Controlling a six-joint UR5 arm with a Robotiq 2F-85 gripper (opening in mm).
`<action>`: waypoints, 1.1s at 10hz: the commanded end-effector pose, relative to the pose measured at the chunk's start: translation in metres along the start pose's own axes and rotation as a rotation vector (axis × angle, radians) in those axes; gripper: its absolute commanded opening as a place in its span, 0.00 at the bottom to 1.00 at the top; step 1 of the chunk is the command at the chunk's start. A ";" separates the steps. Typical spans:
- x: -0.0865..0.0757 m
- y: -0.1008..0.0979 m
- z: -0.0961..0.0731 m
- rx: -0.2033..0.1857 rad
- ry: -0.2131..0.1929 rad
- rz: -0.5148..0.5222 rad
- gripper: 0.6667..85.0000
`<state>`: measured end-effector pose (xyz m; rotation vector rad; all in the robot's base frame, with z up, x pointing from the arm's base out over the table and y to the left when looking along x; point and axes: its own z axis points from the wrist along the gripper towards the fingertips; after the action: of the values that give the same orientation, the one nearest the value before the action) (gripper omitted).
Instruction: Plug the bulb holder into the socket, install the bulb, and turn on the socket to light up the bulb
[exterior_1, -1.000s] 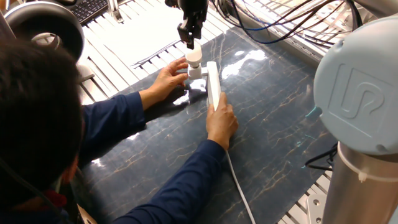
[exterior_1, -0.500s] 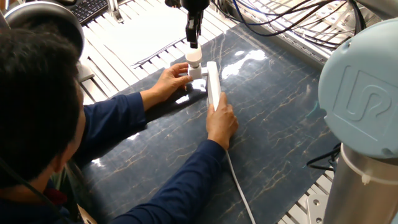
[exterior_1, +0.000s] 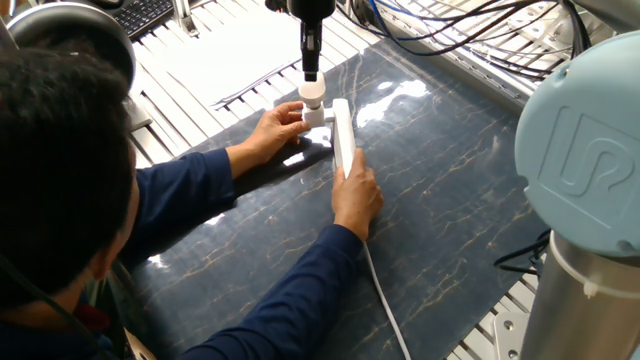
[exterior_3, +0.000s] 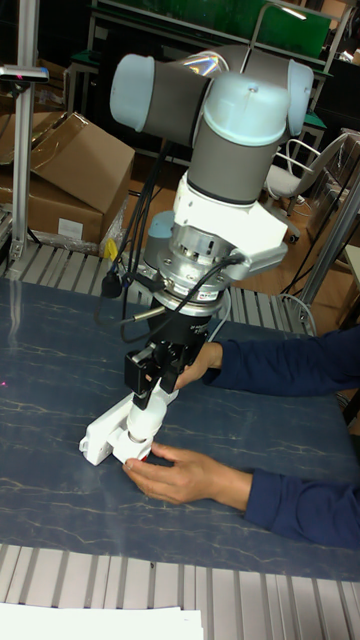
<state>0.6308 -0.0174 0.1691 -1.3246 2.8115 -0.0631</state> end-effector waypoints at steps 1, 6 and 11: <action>-0.001 -0.003 0.005 0.005 -0.017 -0.061 0.60; 0.000 -0.002 0.014 0.008 -0.021 -0.073 0.63; 0.000 0.003 0.014 0.007 -0.017 -0.064 0.63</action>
<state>0.6309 -0.0190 0.1537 -1.4175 2.7535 -0.0801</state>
